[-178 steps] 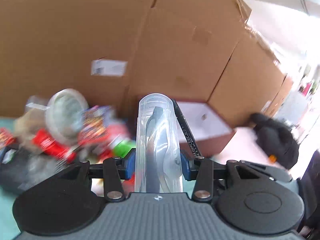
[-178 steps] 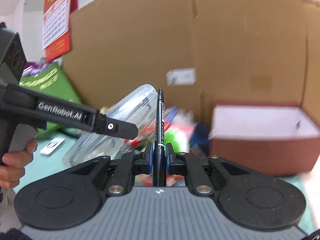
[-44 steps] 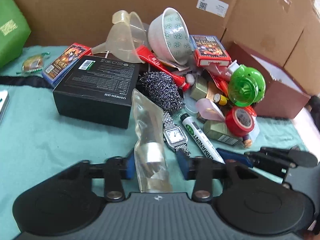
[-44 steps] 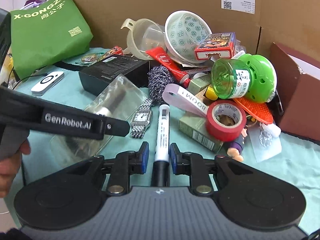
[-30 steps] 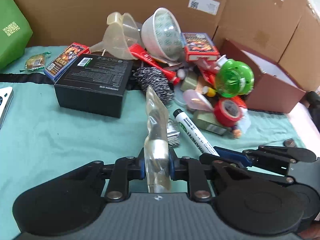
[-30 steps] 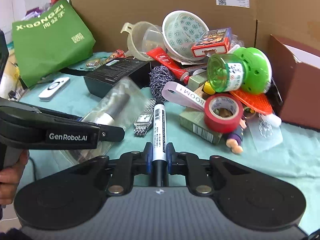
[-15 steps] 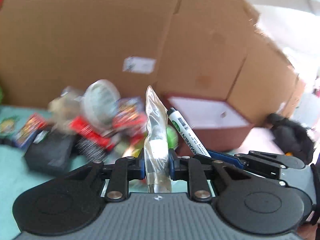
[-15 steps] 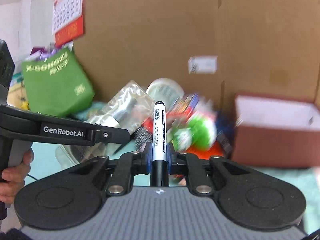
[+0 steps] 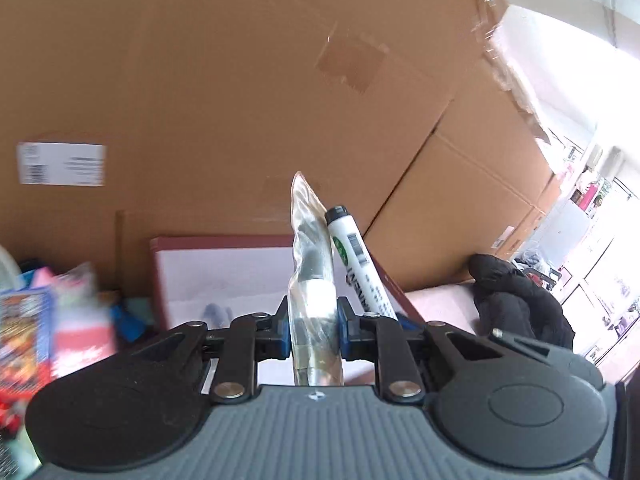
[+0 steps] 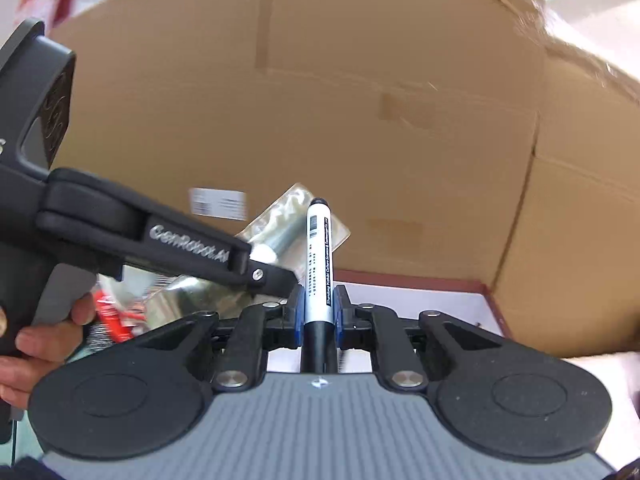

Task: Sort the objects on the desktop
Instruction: 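Carry both items into the maroon box and open both tools, then move both tools back toward the pile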

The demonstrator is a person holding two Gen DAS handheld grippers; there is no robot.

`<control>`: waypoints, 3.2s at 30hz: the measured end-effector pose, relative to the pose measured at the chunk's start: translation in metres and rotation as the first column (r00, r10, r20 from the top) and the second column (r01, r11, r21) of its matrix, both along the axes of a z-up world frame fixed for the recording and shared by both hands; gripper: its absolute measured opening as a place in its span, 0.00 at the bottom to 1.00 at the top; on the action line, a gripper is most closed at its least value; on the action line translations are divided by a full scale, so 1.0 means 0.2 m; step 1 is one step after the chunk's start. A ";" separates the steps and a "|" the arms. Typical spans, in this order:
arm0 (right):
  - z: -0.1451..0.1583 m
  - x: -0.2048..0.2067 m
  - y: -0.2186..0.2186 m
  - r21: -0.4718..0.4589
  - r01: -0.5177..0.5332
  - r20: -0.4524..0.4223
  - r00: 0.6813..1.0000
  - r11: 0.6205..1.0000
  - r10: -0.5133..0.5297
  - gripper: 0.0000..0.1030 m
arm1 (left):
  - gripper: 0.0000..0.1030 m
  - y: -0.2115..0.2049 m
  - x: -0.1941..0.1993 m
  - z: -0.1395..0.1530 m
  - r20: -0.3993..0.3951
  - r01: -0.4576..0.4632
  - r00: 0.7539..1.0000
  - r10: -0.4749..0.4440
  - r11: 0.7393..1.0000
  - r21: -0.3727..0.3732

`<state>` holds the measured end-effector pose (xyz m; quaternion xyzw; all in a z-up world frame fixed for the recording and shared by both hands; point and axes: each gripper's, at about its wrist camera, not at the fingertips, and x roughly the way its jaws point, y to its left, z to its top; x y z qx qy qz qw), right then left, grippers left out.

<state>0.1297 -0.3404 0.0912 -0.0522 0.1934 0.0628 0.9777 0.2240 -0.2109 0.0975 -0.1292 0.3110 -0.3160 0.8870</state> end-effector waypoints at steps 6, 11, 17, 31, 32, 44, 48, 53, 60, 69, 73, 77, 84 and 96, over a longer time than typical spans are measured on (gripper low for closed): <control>-0.12 0.31 -0.21 0.010 0.061 -0.096 0.994 0.998 -0.060 0.13 | 0.20 -0.26 0.25 -0.18 -0.064 0.055 0.997 -0.051 0.997 0.057; -0.27 0.50 -0.36 0.043 0.093 -0.179 0.980 0.995 -0.084 0.13 | 0.20 -0.39 0.39 -0.35 -0.157 0.074 0.986 -0.059 0.993 0.095; -0.41 0.67 -0.45 0.022 0.123 -0.261 0.959 0.992 -0.113 0.13 | 0.20 -0.49 0.47 -0.46 -0.211 0.106 0.975 -0.075 0.985 0.139; -0.57 0.80 -0.46 -0.038 0.149 -0.362 0.920 0.988 -0.152 0.14 | 0.72 -0.51 0.50 -0.50 -0.246 0.074 0.969 -0.036 0.986 0.149; -0.57 0.80 -0.46 -0.046 0.145 -0.361 0.920 0.988 -0.152 0.16 | 0.76 -0.50 0.50 -0.50 -0.246 0.077 0.968 -0.043 0.988 0.132; -0.48 0.63 -0.31 -0.063 0.111 -0.241 0.963 0.992 -0.123 0.90 | 0.93 -0.45 0.32 -0.34 -0.100 0.067 0.993 -0.055 0.990 0.123; -0.43 0.56 -0.25 -0.048 0.106 -0.219 0.969 0.993 -0.114 0.91 | 0.93 -0.41 0.26 -0.30 -0.073 0.064 0.996 -0.055 0.989 0.136; -0.34 0.49 -0.20 -0.062 0.106 -0.186 0.976 0.992 -0.116 0.92 | 0.93 -0.35 0.15 -0.23 -0.035 0.050 0.998 -0.046 0.990 0.131; -0.23 0.22 -0.18 -0.068 0.119 -0.141 0.982 0.991 -0.127 0.92 | 0.93 -0.17 -0.12 -0.10 0.083 0.021 0.996 -0.030 0.995 0.102; -0.09 -0.20 0.13 -0.015 0.058 -0.060 0.996 0.998 -0.059 0.93 | 0.93 0.19 -0.52 -0.04 0.191 -0.065 0.980 0.050 0.995 0.072; -0.09 -0.36 0.26 0.000 0.001 -0.029 1.000 1.000 -0.001 0.94 | 0.94 0.39 -0.72 -0.06 0.244 -0.114 0.965 0.095 0.991 0.065; -0.13 -0.47 0.39 0.067 -0.067 -0.024 0.997 0.996 0.069 0.96 | 0.97 0.61 -0.88 -0.15 0.248 -0.158 0.957 0.147 0.987 0.028; -0.37 -0.57 0.64 0.078 -0.139 -0.055 0.988 0.987 0.144 0.96 | 0.98 0.84 -1.00 -0.43 0.195 -0.219 0.959 0.204 0.974 0.057; -0.72 -0.41 0.75 0.070 -0.137 -0.136 0.980 0.988 0.146 0.88 | 0.95 1.00 -0.75 -0.66 0.093 -0.323 0.946 0.312 0.935 0.146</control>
